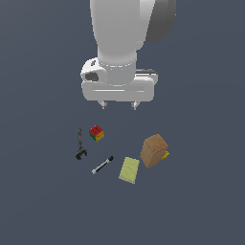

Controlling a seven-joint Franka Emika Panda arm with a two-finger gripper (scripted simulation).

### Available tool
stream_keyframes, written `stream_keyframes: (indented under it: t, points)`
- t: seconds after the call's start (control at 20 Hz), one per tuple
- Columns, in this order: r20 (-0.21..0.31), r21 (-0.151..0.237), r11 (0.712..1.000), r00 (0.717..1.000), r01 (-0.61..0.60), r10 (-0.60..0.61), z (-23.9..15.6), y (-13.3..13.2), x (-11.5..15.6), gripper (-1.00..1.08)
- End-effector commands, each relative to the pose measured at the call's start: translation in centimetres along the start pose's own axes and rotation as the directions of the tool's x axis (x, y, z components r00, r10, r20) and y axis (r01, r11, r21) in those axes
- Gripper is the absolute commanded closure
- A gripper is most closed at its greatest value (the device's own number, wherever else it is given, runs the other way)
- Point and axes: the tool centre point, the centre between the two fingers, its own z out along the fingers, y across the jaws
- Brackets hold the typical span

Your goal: Pick up a designated object from a clutter of objects.

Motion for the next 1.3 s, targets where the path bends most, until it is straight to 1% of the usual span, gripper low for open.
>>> stream_keyframes:
  t: [0.0, 0.3, 0.55, 0.95, 1.25]
  points:
    - [0.0, -0.001, 1.0, 1.0, -0.005, 0.005, 0.5, -0.1, 0.4, -0.92]
    - [-0.003, -0.003, 1.0, 1.0, -0.03, 0.03, 2.8, -0.6, 2.1, -0.92]
    - [-0.007, -0.005, 0.998, 0.998, -0.063, 0.063, 5.9, -1.2, 4.2, -0.92]
    - [-0.015, -0.006, 0.991, 0.991, -0.133, 0.133, 13.4, -2.6, 7.9, -0.92]
    - [-0.021, -0.004, 0.983, 0.983, -0.182, 0.182, 19.1, -3.6, 9.8, -0.92]
